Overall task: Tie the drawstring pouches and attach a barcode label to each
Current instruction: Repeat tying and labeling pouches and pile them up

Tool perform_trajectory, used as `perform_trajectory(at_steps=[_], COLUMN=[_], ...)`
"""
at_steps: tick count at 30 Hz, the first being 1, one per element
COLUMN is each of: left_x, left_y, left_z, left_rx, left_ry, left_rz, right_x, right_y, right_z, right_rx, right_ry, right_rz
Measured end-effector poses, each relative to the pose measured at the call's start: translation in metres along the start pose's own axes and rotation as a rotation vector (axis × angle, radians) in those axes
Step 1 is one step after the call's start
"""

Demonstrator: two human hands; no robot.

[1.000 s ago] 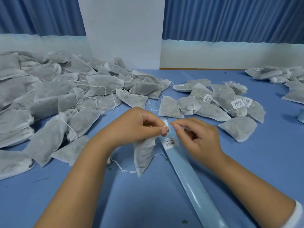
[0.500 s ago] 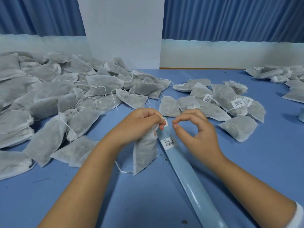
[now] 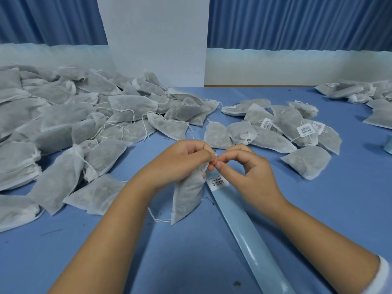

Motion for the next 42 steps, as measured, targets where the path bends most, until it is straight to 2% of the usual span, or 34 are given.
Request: perform_trajectory(at_steps=[8, 11, 21, 26, 32, 42], left_x=[0.008, 0.009, 0.007, 0.006, 0.004, 0.003], left_y=[0.004, 0.011, 0.008, 0.008, 0.012, 0.011], left_z=[-0.002, -0.002, -0.003, -0.004, -0.003, -0.004], left_rx=[0.193, 0.278, 0.243, 0.256, 0.286, 0.274], left_ry=[-0.159, -0.177, -0.156, -0.138, -0.129, -0.111], left_rz=[-0.086, -0.190, -0.204, -0.233, -0.251, -0.260], right_x=[-0.006, -0.005, -0.003, -0.003, -0.006, -0.009], right_y=[-0.003, 0.000, 0.003, 0.002, 0.009, 0.007], right_z=[-0.004, -0.004, 0.000, 0.001, 0.001, 0.001], right_rx=[-0.001, 0.009, 0.036, 0.049, 0.137, 0.097], right_ry=[0.032, 0.038, 0.056, 0.046, 0.076, 0.094], right_rz=[0.130, 0.136, -0.070, -0.016, 0.191, 0.188])
Point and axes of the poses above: each hand's wrist, its own z-axis away from the middle knuckle, its own y-axis out of the back of the hand, x = y × z, the point moved 7 cm from there along -z, towards the middle knuckle, and after that the axes turned 1 degree about -x, right-handed, at the moved point
